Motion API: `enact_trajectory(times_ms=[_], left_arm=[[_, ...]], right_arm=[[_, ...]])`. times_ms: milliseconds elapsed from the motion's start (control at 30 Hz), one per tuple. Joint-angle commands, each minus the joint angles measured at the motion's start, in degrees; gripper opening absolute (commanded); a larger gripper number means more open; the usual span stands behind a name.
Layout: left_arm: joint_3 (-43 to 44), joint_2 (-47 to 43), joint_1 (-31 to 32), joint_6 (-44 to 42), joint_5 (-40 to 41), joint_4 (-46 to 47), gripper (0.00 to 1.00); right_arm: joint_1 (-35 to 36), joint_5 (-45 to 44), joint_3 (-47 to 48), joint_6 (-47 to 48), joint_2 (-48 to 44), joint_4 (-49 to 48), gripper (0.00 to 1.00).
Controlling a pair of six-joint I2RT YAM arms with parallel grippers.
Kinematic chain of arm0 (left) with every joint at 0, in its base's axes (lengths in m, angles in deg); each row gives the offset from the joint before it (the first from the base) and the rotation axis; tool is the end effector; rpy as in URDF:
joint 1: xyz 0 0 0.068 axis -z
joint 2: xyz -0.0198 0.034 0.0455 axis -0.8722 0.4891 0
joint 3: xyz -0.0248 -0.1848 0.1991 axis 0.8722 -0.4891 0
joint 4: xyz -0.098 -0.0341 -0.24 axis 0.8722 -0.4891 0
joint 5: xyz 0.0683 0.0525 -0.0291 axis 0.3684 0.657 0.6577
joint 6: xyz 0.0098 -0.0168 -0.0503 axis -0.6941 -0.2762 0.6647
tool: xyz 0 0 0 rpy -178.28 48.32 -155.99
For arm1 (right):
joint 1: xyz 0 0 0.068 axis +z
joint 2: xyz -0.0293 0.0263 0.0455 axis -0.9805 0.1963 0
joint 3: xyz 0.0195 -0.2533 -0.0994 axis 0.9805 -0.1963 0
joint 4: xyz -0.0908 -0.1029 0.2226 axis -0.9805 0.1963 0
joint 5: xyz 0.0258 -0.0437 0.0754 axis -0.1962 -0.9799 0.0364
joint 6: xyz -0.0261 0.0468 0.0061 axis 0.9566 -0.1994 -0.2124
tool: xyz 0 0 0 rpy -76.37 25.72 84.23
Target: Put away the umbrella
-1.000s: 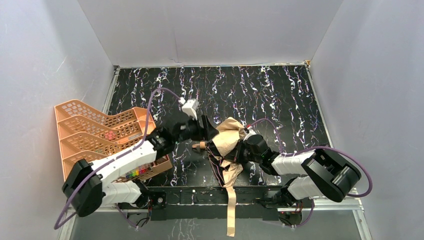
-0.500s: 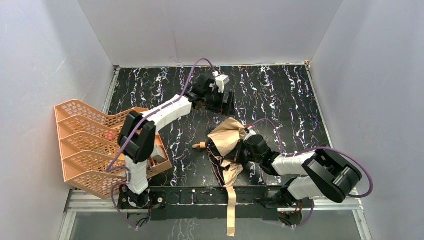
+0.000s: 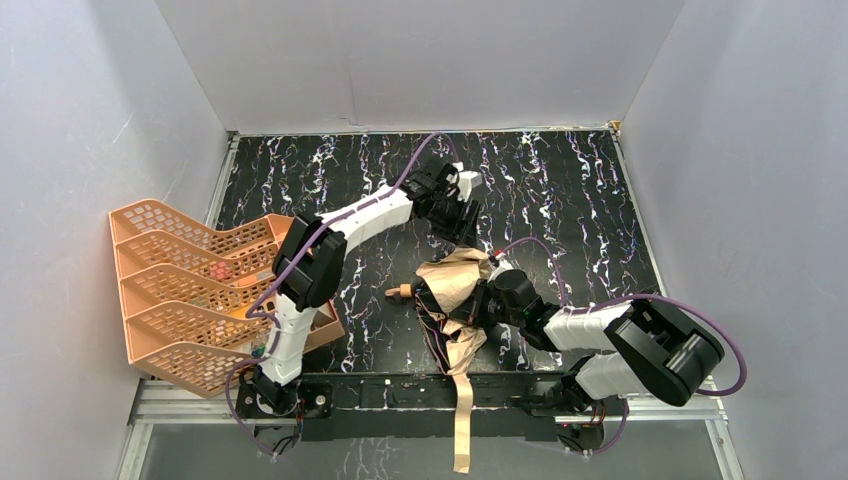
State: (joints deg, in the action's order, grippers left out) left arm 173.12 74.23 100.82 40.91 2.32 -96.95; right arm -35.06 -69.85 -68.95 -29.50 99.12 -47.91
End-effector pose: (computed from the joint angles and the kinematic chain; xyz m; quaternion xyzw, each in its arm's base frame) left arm 0.3618 -0.3249 0.2173 0.2834 0.8653 -0.3475 0.2241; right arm 0.1524 0.1520 0.1192 0.0439 0.8731 0.4016 0.2729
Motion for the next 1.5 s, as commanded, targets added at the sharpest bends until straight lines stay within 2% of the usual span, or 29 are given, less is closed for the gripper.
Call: enact_trajectory(times_ms=[0,100,167,600,667,700,767,933,1133,1267,1367,1433,1467], left_arm=[[2.21,-0.07,-0.14,0.39,-1.58,-2.89,0.40],[1.79,-0.29,-1.22,2.10,-2.55,-1.47,0.12],[1.41,-0.68,-2.26,3.26,-3.26,-0.20,0.00],[3.46,-4.84,-11.26,10.47,-5.66,6.57,0.00],[4.14,-4.84,-11.29,9.83,-7.50,5.66,0.38],[3.72,-5.14,-11.21,9.77,-8.47,5.63,0.49],[2.32,-5.80,-10.83,9.35,-9.63,5.69,0.61],[-1.45,-7.02,-8.14,8.78,-11.42,5.75,0.72],[-4.25,-6.94,-3.49,8.25,-9.34,5.27,0.76],[-2.87,-5.16,-1.98,6.51,-6.90,1.91,0.72],[-1.78,-4.06,-1.54,5.71,-6.89,0.18,0.62],[-1.60,-4.06,-1.46,5.57,-7.18,0.13,0.49],[-1.51,-4.08,-1.51,5.60,-7.23,0.13,0.40]], right_arm=[[-0.20,-3.76,-2.77,2.71,2.46,11.73,0.00],[-0.20,-3.83,-2.78,2.68,2.35,11.78,0.00],[-0.19,-3.91,-2.84,2.71,2.33,11.82,0.00],[-0.19,-3.84,-2.43,2.67,3.27,12.17,0.00],[-0.20,-3.84,-2.42,2.75,3.13,12.26,0.00],[-0.19,-3.84,-2.50,2.70,3.04,12.26,0.00],[-0.20,-3.84,-2.51,2.68,2.91,12.34,0.00],[-0.20,-3.84,-2.64,2.83,2.62,12.52,0.00],[-0.18,-3.84,-2.78,2.78,2.46,12.56,0.00],[-0.17,-3.75,-2.78,2.94,2.61,12.35,0.00],[-0.20,-3.75,-2.69,2.97,2.74,12.10,0.00],[-0.20,-3.75,-2.69,2.87,2.94,11.93,0.00],[-0.20,-3.84,-2.69,2.84,3.03,11.83,0.00]])
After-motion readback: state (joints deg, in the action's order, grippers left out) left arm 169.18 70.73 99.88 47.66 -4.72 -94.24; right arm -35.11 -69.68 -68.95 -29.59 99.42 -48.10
